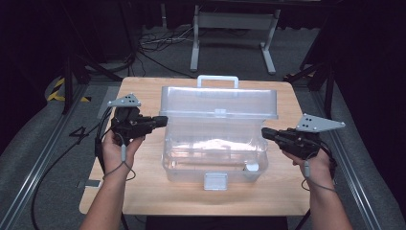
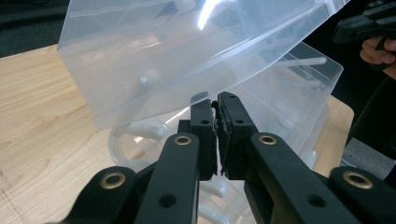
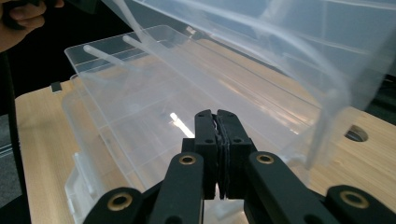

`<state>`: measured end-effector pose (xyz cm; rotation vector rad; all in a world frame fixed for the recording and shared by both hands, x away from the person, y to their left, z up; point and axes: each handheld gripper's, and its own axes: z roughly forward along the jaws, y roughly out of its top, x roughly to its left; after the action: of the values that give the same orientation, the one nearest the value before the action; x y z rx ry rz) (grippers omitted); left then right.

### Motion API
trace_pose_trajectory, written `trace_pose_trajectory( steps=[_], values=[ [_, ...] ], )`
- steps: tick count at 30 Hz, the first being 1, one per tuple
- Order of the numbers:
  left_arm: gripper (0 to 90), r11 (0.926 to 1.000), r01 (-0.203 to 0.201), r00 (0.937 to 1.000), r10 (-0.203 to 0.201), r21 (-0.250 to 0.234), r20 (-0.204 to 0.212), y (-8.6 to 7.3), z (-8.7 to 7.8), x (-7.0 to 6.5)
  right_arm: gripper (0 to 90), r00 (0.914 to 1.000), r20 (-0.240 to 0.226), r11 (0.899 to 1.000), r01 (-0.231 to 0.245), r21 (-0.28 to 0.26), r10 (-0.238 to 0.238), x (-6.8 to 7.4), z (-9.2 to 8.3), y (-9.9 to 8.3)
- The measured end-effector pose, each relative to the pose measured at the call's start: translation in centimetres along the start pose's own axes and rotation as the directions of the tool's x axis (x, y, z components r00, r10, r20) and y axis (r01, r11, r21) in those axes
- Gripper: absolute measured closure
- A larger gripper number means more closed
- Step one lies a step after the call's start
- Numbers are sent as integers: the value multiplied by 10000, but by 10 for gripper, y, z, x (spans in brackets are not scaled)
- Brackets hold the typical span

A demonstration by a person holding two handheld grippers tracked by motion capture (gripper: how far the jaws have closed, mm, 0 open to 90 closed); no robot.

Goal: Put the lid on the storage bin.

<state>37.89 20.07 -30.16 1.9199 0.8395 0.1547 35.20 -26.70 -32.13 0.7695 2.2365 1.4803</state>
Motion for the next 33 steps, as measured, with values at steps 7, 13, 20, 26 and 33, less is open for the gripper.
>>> trace_pose_trajectory(
  steps=[7, 13, 20, 26, 33],
  values=[
    [850, 9998, -34, 10000, 33, 181, 58, -2, -1, -1, 876, 9982, 158, 9980, -574, -263, 578, -13, -14, -5],
    [844, 9991, -107, 9999, 102, 414, 119, -4, -1, -3, 875, 9966, 239, 9966, -783, -247, 789, -17, -16, -7],
    [836, 9978, -222, 9997, 213, 629, 151, -6, -2, -4, 876, 9956, 136, 9954, -920, -264, 924, -19, -16, -8],
    [824, 9974, -234, 9997, 232, 675, 36, -11, -8, -5, 875, 9969, 13, 9969, -781, -29, 781, -20, -17, -7],
    [813, 9959, -111, 9998, 127, 896, -172, -21, -18, 0, 876, 9984, -114, 9980, -545, 329, 549, -20, -18, -5]
  ],
)
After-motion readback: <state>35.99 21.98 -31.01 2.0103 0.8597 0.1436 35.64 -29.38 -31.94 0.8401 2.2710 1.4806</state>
